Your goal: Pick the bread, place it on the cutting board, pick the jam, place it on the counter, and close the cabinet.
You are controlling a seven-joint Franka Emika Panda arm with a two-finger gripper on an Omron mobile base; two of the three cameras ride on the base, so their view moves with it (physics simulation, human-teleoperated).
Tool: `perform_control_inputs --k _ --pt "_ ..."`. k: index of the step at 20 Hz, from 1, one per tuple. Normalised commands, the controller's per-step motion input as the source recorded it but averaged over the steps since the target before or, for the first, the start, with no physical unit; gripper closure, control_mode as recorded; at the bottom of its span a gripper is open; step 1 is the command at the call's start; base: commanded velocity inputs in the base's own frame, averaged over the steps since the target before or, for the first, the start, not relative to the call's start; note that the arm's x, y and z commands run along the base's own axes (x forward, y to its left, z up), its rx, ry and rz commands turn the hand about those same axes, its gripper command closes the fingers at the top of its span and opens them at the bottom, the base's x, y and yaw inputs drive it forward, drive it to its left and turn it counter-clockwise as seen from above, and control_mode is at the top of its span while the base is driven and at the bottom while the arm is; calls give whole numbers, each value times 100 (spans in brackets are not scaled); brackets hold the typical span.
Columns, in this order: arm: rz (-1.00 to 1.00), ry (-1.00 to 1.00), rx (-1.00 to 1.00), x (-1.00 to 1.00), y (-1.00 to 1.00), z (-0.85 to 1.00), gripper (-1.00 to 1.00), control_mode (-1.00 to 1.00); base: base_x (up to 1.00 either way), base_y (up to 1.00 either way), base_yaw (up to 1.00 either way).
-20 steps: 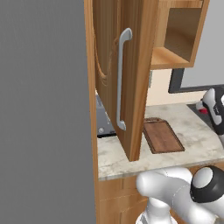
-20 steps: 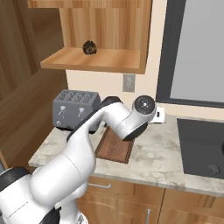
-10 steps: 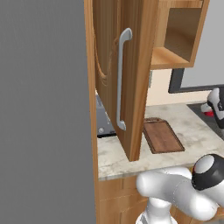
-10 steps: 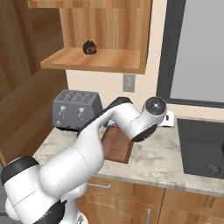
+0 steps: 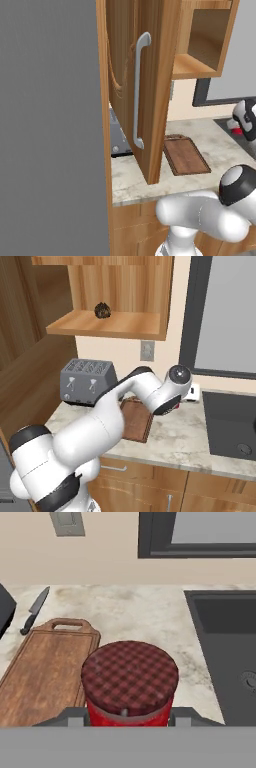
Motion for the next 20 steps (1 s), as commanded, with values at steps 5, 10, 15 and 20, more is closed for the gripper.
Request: perform_control_inputs --k 5,10,15,20 --pt "-8 0 0 40 1 -33 100 -100 0 0 0" --pt "-10 0 0 40 1 -26 100 -100 0 0 0" --pt "-6 0 0 26 0 -31 100 -100 0 0 0" --pt "-3 0 0 7 0 -34 100 -100 0 0 0"
